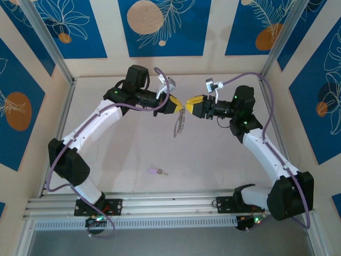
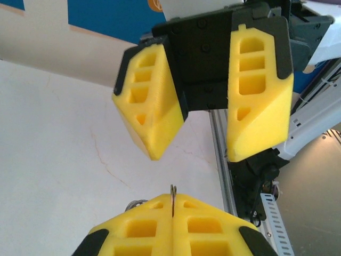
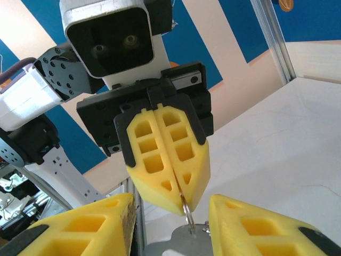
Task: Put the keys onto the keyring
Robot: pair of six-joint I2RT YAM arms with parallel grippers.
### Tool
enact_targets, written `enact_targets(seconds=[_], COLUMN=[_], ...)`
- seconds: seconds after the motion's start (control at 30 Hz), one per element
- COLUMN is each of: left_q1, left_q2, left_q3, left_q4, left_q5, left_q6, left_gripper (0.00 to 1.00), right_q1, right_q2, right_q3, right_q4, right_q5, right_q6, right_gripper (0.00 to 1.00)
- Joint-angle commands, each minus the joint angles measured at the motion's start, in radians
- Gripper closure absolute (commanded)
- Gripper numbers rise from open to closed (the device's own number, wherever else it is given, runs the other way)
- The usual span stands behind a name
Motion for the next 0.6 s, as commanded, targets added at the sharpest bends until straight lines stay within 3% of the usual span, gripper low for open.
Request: enact_targets(seconds=[0.0, 0.57], left_q1=[-0.007, -0.010], left_q2=[0.003, 0.002], left_q3=[0.044, 0.039], left_q4=[-0.049, -0.018], left_q5=[0.013, 0.011], left_q6=[0.058, 0.038], left_gripper=[1.00, 1.00], right_q1=[0.008, 0.033], right_q2=[0.018, 0.052], right_q3=[0.025, -0.036], right_q4=[-0.023, 0.018], right_q5=[-0.025, -0.035], right_q6=[-0.033, -0.027], right_gripper=[0.61, 0.67])
